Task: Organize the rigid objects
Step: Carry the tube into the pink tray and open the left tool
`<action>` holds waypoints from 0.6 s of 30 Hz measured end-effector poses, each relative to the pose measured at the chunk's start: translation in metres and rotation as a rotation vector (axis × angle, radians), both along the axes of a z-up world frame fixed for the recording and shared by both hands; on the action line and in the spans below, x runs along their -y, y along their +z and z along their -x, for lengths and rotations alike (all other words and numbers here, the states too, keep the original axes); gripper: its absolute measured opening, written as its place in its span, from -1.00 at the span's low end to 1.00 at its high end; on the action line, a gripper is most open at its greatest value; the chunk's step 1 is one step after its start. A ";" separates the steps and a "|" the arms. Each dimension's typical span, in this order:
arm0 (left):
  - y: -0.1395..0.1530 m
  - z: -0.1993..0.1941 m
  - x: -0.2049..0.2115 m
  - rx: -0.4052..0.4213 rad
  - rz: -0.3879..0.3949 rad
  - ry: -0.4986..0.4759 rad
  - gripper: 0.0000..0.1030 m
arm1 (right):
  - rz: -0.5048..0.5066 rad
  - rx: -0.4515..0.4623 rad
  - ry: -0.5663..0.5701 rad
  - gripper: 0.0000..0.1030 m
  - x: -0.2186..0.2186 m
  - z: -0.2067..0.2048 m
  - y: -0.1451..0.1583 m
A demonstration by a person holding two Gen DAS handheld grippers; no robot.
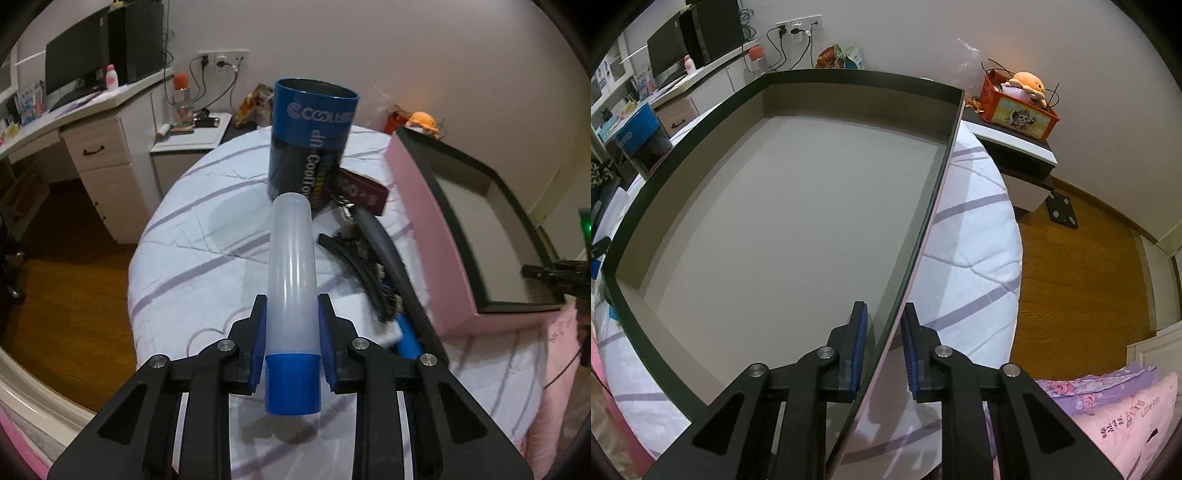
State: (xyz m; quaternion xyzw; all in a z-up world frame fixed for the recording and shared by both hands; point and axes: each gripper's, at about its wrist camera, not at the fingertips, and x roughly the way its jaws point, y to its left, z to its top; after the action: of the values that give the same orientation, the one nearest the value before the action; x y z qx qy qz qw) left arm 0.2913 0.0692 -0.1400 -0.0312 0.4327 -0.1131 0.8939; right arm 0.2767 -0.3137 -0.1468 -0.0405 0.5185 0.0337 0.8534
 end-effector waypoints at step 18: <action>0.036 0.038 0.013 0.093 0.024 -0.038 -0.50 | -0.002 0.057 -0.070 -0.68 -0.006 0.018 0.003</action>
State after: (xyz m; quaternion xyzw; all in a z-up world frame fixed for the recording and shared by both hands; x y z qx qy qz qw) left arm 0.2532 0.0561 -0.1042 -0.0287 0.3900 -0.1365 0.9102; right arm 0.2591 -0.3081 -0.1441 -0.0223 0.4949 0.0032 0.8687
